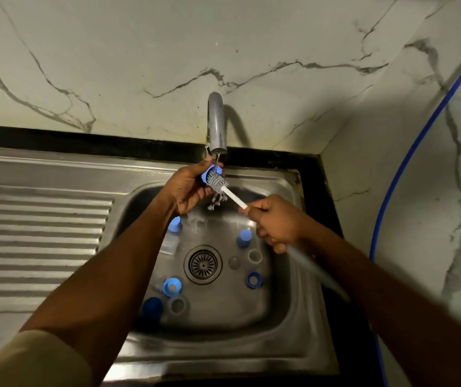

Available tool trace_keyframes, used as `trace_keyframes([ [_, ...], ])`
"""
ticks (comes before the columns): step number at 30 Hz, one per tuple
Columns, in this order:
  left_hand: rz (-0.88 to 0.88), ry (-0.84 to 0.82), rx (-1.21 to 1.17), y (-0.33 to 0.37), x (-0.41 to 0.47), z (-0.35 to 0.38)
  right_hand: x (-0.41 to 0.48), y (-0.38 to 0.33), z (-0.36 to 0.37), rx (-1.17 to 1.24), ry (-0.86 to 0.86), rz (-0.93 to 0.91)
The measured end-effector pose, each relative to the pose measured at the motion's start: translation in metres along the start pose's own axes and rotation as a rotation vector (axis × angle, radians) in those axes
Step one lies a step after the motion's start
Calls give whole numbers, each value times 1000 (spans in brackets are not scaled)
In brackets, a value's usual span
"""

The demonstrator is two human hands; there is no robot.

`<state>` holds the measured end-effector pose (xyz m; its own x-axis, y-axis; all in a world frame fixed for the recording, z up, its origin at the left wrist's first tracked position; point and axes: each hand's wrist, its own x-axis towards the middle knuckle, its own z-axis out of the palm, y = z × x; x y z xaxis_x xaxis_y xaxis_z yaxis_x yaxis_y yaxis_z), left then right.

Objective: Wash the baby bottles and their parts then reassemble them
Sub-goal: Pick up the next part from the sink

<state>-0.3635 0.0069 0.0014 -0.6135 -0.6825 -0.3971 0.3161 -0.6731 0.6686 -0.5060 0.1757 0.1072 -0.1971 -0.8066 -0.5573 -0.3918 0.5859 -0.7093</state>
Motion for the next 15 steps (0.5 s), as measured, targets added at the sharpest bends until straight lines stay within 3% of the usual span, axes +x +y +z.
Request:
trace_keyframes([
  [3, -32, 108, 256, -5, -1, 6, 6, -8, -10, -539, 108, -151],
  [5, 7, 179, 360, -6, 1, 16, 8, -10, -3, -774, 191, -183],
  [7, 66, 267, 427, -6, 3, 26, -2, -14, 12, -889, 297, -174],
  [10, 111, 362, 400, -2, 7, 34, -10, -8, 27, -1062, 410, -301],
  [15, 115, 296, 310, 5, 8, 33, -1, 0, 24, -1116, 456, -214],
])
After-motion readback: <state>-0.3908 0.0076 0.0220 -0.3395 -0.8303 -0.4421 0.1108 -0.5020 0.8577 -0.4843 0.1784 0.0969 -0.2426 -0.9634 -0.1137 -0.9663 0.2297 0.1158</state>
